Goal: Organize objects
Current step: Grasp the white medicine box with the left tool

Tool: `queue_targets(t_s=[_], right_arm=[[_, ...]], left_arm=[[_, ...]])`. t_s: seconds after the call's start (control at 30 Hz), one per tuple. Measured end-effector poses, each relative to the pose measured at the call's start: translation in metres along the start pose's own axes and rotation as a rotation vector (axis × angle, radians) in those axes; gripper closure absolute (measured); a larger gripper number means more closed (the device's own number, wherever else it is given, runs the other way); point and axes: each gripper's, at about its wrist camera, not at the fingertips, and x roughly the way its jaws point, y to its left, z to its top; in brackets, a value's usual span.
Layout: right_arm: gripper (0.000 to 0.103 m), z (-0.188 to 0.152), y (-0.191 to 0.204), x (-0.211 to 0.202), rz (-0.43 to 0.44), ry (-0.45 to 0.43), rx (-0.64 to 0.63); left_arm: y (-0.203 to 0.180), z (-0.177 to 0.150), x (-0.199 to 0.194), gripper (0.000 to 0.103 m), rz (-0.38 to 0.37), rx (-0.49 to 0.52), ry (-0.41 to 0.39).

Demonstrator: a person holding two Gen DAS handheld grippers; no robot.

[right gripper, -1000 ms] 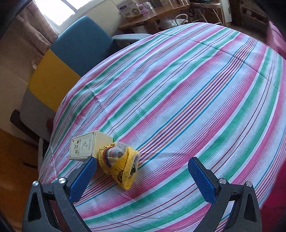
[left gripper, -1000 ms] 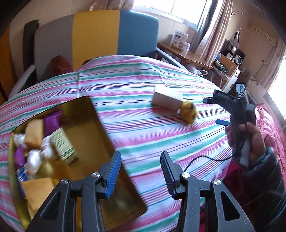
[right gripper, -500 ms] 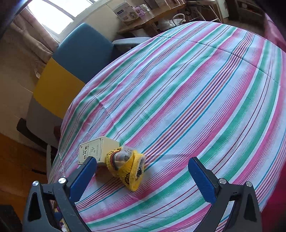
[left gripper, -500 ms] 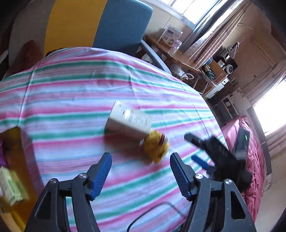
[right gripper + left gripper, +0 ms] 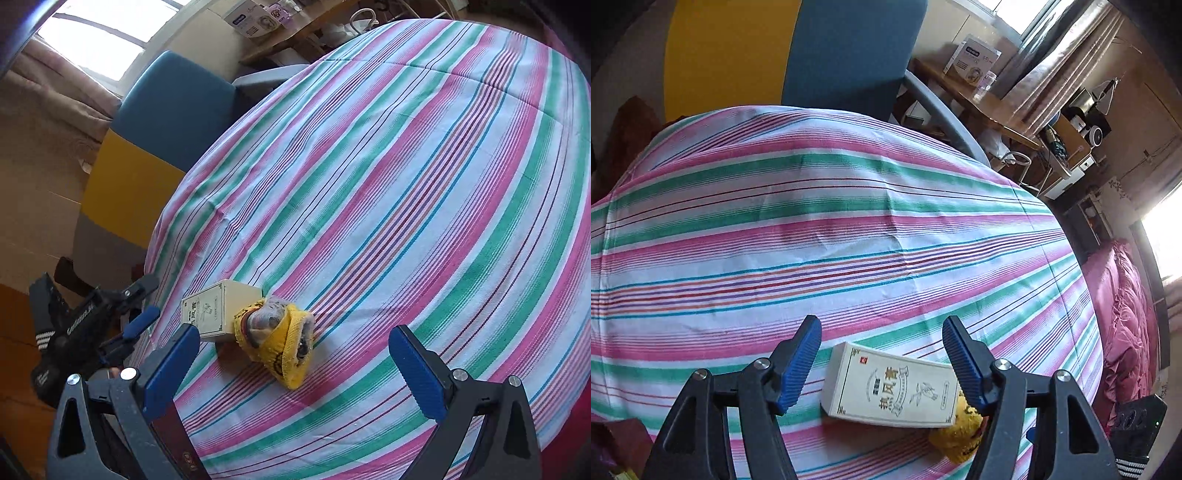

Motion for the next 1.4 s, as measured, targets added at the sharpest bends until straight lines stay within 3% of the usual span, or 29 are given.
queue_targets(t_s=[0.17, 0.33, 0.67, 0.8, 0.97, 1.07, 1.3, 1.4], right_arm=[[0.0, 0.001, -0.003, 0.002, -0.002, 0.009, 0.017], [0.0, 0.002, -0.001, 0.011, -0.013, 0.023, 0.017], [0.0, 0.004, 0.0, 0.014, -0.039, 0.009, 0.026], [0.0, 0.004, -0.002, 0.016, -0.051, 0.01, 0.03], [0.0, 0.004, 0.0, 0.02, -0.065, 0.016, 0.022], [0.0, 0.003, 0.001, 0.022, -0.071, 0.021, 0.014], [0.0, 0.003, 0.003, 0.025, -0.071, 0.029, 0.006], [0.0, 0.003, 0.005, 0.026, -0.068, 0.027, 0.005]], left_arm=[[-0.011, 0.002, 0.029, 0.034, -0.052, 0.054, 0.078], [-0.012, -0.014, 0.03, 0.034, -0.111, 0.092, 0.124], [-0.014, -0.094, 0.007, 0.034, -0.228, 0.161, 0.235], [-0.024, -0.118, 0.0, 0.034, -0.199, 0.228, 0.231], [-0.038, -0.123, -0.012, 0.034, -0.141, 0.289, 0.173], [-0.045, -0.113, -0.012, 0.034, -0.088, 0.294, 0.143], [-0.056, -0.102, 0.008, 0.035, -0.059, 0.299, 0.134], [-0.049, -0.101, 0.024, 0.042, -0.034, 0.26, 0.168]])
